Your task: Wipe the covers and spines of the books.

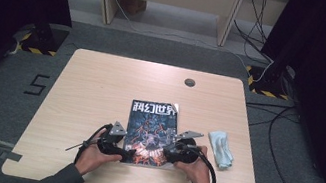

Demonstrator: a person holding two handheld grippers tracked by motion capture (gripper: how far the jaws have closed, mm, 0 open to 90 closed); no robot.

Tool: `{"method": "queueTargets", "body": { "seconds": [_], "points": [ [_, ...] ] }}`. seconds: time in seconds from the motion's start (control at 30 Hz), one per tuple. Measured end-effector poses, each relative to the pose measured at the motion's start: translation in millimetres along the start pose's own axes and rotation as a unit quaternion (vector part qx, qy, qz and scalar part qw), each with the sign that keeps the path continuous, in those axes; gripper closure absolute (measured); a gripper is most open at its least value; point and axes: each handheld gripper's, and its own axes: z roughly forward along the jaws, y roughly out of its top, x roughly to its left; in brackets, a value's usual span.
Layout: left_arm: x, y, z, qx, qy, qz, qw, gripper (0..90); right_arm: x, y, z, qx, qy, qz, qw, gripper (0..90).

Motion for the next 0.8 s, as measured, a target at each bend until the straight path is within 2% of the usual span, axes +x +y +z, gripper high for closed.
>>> {"method": "queueTargets", "body": {
  "seconds": [0.3,0.33,0.37,0.4,0.43,0.57,0.6,0.7,0.8],
  "points": [
    [14.1,11.4,10.3,-0.011,0.027,-0.003,0.9996,22.6,-9.7,13.4,11.1,-0.009,-0.014,0.014,0.9998,39.6],
    [15.9,12.2,12.2,-0.015,0.022,-0.012,0.9996,22.8,-11.1,14.8,12.1,-0.010,-0.015,0.016,0.9997,39.7],
    [15.9,12.2,12.2,-0.015,0.022,-0.012,0.9996,22.7,-11.1,14.8,12.1,-0.010,-0.015,0.016,0.9997,39.7],
    [19.3,12.8,14.5,-0.017,0.019,-0.024,0.9994,22.7,-14.5,17.2,14.5,-0.012,-0.015,0.031,0.9993,39.7],
    [19.8,12.9,15.1,-0.019,0.019,-0.027,0.9993,22.7,-15.3,17.7,15.1,-0.013,-0.016,0.034,0.9992,39.7],
    [17.8,12.8,14.0,-0.020,0.020,-0.023,0.9993,25.6,-17.1,18.0,15.6,-0.016,-0.015,0.038,0.9990,39.7],
    [18.0,12.8,13.3,-0.022,0.023,-0.014,0.9994,26.0,-16.7,18.1,15.4,-0.017,-0.016,0.039,0.9990,39.6],
    [18.2,11.3,12.6,-0.025,0.012,-0.026,0.9993,25.2,-19.3,19.1,12.4,-0.013,-0.012,0.047,0.9988,36.0],
    [17.1,11.6,5.6,-0.040,0.000,-0.034,0.9987,23.8,-26.5,18.9,1.5,-0.032,-0.020,0.061,0.9974,35.1]
  ]
}}
